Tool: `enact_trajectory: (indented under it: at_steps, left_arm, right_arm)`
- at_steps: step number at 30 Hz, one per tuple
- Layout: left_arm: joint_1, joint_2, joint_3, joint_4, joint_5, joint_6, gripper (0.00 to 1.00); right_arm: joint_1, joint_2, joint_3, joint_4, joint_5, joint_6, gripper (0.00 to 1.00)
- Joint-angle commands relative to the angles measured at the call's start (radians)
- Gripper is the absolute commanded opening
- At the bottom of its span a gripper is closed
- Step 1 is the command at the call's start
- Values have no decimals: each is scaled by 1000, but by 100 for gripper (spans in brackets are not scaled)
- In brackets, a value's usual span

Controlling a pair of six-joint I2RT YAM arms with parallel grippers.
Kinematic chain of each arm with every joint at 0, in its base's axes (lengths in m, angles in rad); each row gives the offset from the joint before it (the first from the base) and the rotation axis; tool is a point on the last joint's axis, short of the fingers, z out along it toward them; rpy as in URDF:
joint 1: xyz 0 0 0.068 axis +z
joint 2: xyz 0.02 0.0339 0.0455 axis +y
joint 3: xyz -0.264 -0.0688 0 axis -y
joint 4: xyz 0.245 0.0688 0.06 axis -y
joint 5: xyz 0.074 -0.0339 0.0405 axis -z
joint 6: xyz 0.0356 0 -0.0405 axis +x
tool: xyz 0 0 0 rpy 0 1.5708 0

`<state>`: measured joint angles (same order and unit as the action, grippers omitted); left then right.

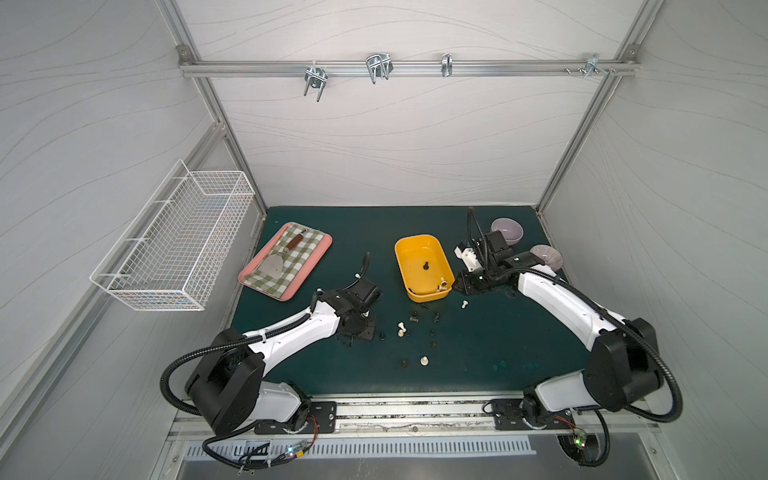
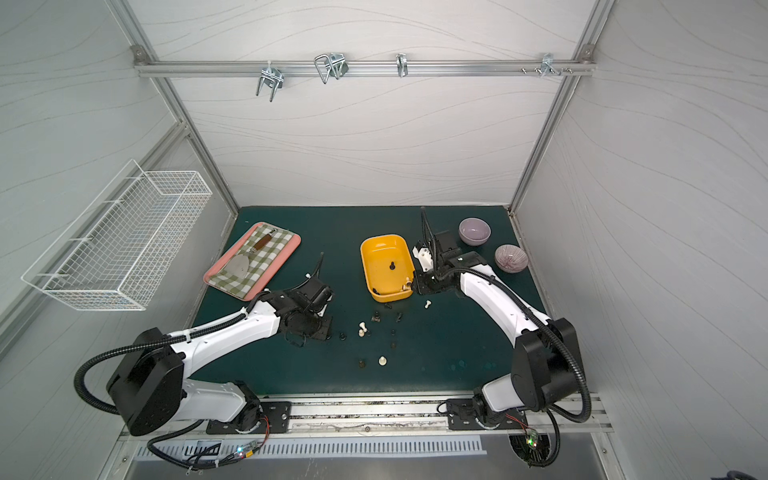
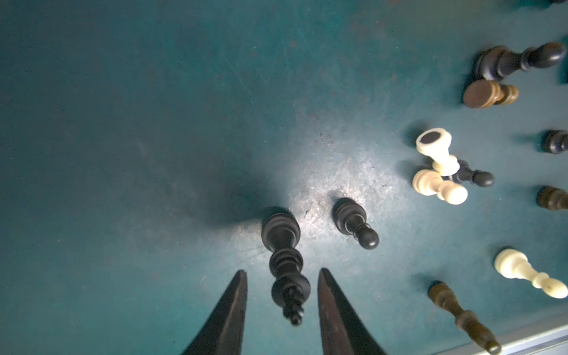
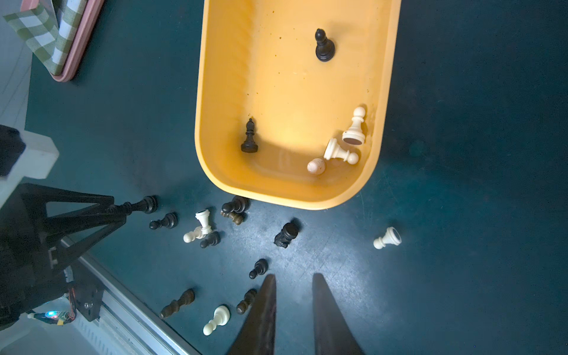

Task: Put the chess pieces into the storage box
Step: Pick up the chess piece at the center of the board.

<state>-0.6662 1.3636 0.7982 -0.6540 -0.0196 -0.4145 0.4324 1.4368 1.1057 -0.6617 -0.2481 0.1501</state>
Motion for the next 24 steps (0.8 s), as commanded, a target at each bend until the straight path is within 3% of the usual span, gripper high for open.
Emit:
enact_trajectory:
  at_steps: [1,24]
  left_arm:
    - [-3,10,24,20,-12,6,37]
    - [-4,34,36,49,-19,23,24]
  right_arm:
    - [-4,-31,-7,-24,-10,-4,24]
    - [-4,-43,-20,-23,-7,0,24]
